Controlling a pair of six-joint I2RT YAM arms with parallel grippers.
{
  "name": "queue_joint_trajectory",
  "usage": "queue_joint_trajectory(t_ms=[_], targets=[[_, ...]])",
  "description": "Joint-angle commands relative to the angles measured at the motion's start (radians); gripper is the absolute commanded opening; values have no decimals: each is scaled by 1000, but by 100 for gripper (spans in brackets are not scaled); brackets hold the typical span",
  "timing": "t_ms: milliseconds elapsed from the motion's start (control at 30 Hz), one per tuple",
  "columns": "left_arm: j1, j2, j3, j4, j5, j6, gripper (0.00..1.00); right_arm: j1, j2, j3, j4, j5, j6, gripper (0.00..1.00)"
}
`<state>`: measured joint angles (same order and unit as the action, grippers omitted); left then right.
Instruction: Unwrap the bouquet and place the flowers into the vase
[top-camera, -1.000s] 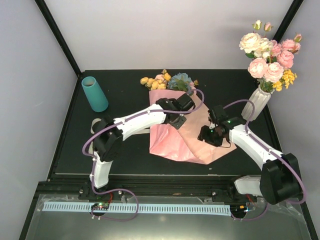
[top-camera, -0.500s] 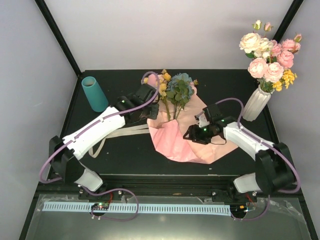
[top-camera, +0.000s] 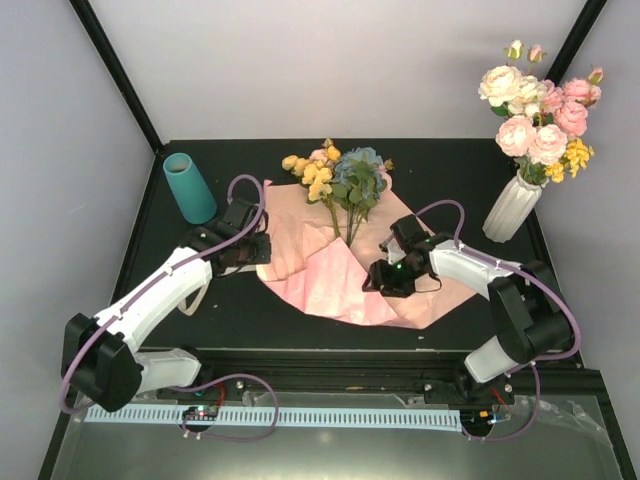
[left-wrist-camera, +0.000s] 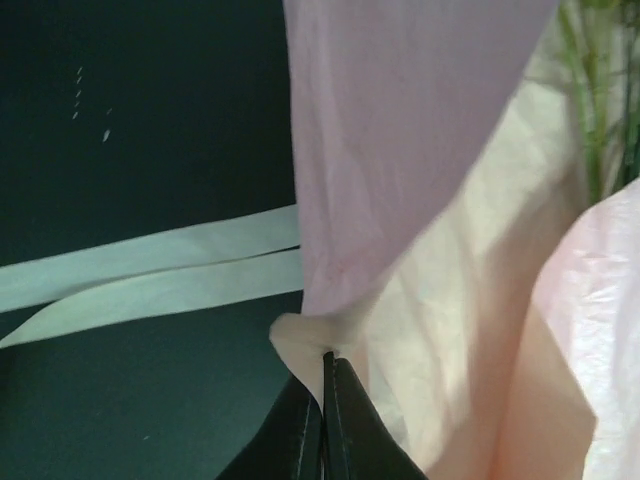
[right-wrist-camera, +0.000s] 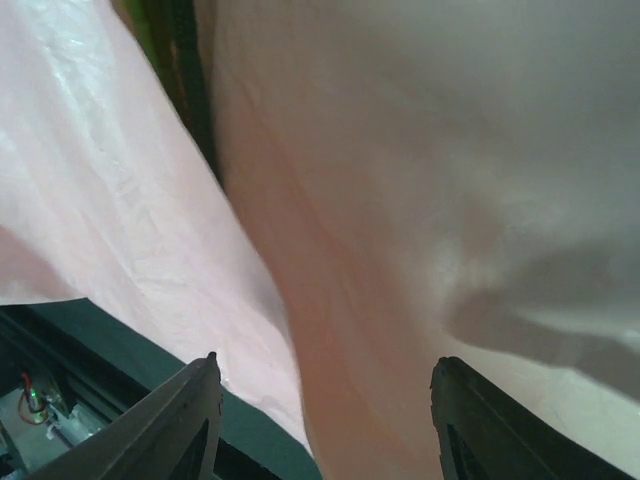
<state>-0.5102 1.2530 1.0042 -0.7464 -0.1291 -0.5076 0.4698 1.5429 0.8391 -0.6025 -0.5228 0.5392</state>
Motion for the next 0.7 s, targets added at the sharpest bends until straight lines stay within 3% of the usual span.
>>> queue_joint_trajectory(t_ms=[0,567,633,667], targets=[[50,-50,-90,33,35,3,1,3,14,-13,-35,73,-2,59],[86,-199,-312,-58,88,-50,2,3,-29,8,-199,224,-19,58],[87,-203,-299,-61,83,-51,7,3,-41,9,-208,227,-28,58],[88,-200,-285,-70,74,-50,13,2,-48,12,-209,219,-33,58]])
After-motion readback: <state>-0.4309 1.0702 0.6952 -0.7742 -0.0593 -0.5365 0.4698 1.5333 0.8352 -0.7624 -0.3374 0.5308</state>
